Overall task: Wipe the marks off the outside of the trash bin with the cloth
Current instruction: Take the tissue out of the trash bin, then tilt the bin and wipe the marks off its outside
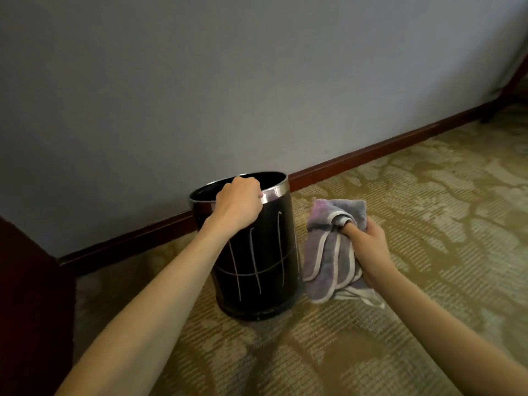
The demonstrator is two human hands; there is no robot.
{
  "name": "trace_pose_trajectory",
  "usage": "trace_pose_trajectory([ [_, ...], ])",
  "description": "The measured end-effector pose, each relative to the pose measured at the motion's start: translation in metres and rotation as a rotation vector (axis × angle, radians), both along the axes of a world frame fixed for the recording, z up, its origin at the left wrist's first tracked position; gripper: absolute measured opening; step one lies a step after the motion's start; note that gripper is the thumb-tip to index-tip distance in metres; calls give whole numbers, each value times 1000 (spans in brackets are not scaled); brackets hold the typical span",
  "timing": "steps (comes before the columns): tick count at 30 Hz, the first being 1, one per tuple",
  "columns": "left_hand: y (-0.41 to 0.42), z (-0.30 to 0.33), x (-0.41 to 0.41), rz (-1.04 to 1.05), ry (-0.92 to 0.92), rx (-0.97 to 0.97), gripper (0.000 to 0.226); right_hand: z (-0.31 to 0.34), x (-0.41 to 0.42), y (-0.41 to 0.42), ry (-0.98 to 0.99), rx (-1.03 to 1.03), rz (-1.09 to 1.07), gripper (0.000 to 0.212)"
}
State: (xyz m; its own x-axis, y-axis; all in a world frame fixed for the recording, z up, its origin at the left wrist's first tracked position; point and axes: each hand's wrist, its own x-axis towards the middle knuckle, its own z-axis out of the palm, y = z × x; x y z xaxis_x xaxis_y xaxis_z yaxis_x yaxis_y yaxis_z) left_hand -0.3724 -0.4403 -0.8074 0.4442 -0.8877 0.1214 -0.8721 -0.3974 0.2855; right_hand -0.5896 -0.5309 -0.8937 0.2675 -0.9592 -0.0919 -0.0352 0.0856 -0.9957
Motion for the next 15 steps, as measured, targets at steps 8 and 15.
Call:
trace_pose_trajectory([
  [8, -14, 2, 8, -47, 236, 33, 13, 27, -17, -16, 100, 30, 103, 8],
  [15, -27, -19, 56, 112, 295, -33, 26, 50, -10, -21, 289, -146, 317, 13],
])
